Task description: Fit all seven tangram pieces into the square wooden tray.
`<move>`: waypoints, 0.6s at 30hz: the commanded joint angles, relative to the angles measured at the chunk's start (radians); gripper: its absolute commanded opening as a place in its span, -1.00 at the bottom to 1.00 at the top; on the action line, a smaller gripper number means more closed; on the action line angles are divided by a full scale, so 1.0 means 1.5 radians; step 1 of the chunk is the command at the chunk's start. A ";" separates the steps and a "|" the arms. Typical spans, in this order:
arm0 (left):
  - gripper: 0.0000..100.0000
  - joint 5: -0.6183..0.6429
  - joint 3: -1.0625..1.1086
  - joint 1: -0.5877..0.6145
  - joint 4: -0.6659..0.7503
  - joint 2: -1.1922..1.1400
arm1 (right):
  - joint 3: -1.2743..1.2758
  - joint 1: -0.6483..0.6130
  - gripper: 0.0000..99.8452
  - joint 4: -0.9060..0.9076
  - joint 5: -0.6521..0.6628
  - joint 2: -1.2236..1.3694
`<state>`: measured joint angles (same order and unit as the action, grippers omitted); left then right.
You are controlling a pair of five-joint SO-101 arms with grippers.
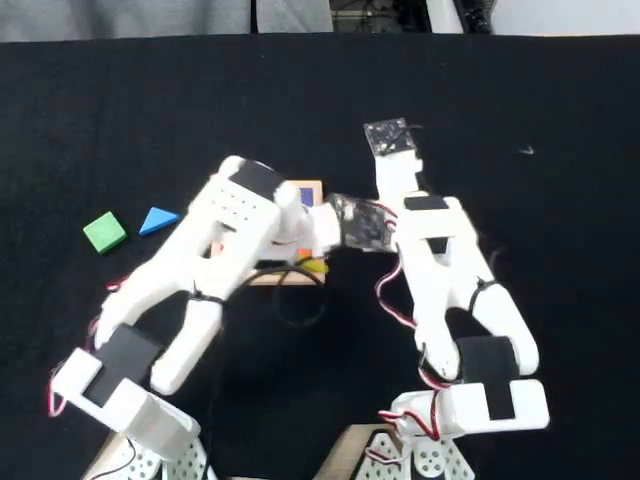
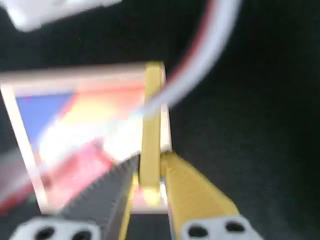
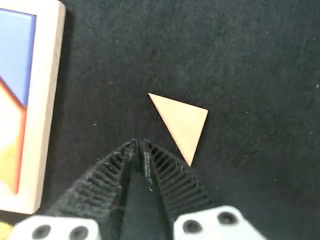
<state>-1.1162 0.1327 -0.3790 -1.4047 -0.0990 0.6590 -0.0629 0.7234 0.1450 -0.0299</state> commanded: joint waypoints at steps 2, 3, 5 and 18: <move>-0.94 0.017 -0.014 0.028 -0.009 0.075 | -0.018 -0.020 -0.98 -0.023 0.005 -0.007; -0.94 0.017 -0.009 0.028 -0.009 0.078 | -0.018 -0.032 -0.98 -0.027 0.005 0.006; -0.94 0.017 -0.003 0.027 -0.009 0.083 | -0.022 -0.050 -0.98 -0.029 0.005 0.026; -0.94 0.018 0.027 -0.025 -0.078 0.084 | -0.104 -0.025 -0.98 -0.023 0.000 0.065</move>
<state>-1.0948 0.1557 -0.3728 -1.5029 -0.0269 0.5762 -0.1304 0.6974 0.1450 0.0744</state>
